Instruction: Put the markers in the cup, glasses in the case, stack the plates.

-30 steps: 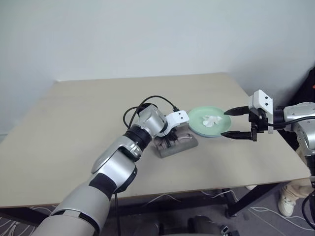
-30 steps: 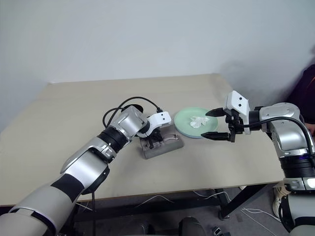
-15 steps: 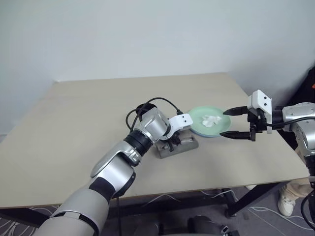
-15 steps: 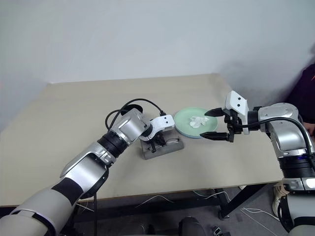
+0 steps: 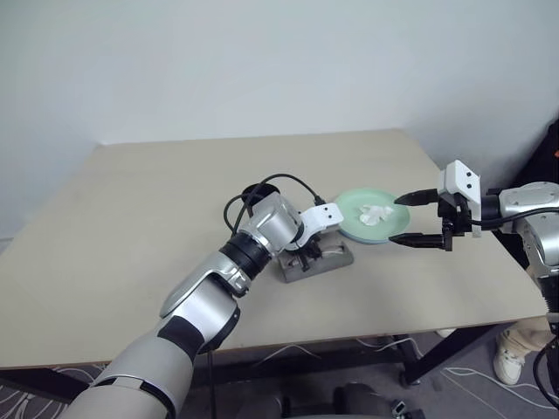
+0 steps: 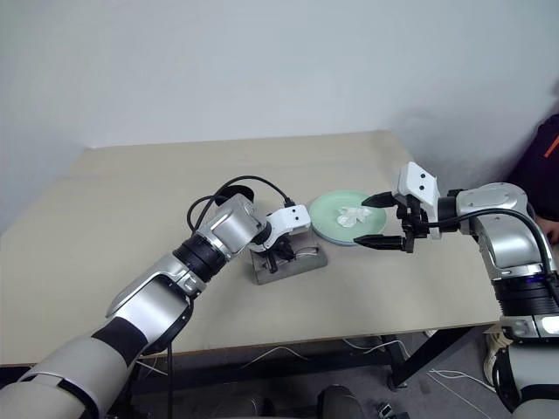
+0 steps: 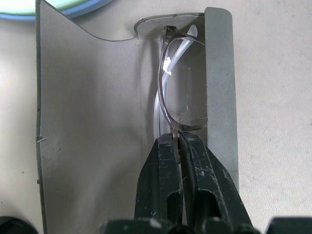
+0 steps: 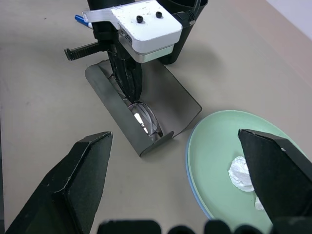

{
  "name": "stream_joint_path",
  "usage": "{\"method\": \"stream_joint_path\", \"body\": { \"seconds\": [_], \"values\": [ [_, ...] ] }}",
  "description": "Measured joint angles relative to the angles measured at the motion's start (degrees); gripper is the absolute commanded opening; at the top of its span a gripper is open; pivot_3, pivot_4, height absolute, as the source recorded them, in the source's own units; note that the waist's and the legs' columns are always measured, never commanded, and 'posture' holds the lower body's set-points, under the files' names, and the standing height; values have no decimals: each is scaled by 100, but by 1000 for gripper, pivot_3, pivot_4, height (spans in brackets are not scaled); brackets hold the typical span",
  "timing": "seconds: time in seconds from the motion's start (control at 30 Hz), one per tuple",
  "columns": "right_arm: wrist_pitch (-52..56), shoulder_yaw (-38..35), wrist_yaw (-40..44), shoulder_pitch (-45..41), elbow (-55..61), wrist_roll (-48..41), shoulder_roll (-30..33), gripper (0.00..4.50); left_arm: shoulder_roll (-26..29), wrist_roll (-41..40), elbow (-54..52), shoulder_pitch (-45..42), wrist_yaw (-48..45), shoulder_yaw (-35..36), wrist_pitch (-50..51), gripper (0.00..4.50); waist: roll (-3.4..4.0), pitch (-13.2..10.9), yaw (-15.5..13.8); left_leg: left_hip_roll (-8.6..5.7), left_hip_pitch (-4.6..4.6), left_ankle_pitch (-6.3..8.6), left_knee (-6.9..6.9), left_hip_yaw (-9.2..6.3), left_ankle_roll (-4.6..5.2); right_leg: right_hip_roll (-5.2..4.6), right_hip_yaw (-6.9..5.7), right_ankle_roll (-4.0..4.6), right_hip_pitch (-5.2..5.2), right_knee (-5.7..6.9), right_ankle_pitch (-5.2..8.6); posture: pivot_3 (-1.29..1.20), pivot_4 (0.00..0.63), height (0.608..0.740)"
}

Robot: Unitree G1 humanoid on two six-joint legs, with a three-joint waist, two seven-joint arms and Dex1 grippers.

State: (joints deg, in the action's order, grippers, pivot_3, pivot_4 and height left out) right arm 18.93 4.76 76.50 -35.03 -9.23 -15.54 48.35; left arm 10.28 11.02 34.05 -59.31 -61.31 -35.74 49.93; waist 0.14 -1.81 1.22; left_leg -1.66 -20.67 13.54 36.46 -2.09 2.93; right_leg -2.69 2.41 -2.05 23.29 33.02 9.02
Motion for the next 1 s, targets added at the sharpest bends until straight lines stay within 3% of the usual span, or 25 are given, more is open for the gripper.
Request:
{"method": "stream_joint_path", "body": {
  "seconds": [0.1, 0.2, 0.57, 1.0],
  "values": [
    [-2, 0, 2, 0, -3, 0, 1, 4500, -14, -4, 0, 0, 1, 1, 6, 27, 0, 0, 0, 0, 0, 0, 0, -1, 0, 0, 0, 0, 0, 0, 0, 0, 0, 727],
    [-8, 4, -1, -9, -52, 2, -1, 4500, -37, -15, 18, -1, 1, 12, 6, 658, 0, 0, -1, 0, 0, 0, 1, 0, 0, 0, 0, 1, 0, 0, 0, 0, 0, 727],
    [-11, 45, -5, -38, -60, 2, -11, 4500, -56, -39, 43, -50, 86, 53, 5, 4438, 0, 0, 0, 0, 0, 0, 1, 0, 0, 0, 0, 0, 0, 0, 0, 0, 0, 727],
    [-12, 62, -5, -39, -66, 3, -13, 4500, 20, -100, 5, -285, 100, 265, 60, 4438, 0, 0, 4, 1, 0, 0, 0, 1, 0, 0, 0, -1, 1, 0, -1, 0, 0, 727]
  ]
}}
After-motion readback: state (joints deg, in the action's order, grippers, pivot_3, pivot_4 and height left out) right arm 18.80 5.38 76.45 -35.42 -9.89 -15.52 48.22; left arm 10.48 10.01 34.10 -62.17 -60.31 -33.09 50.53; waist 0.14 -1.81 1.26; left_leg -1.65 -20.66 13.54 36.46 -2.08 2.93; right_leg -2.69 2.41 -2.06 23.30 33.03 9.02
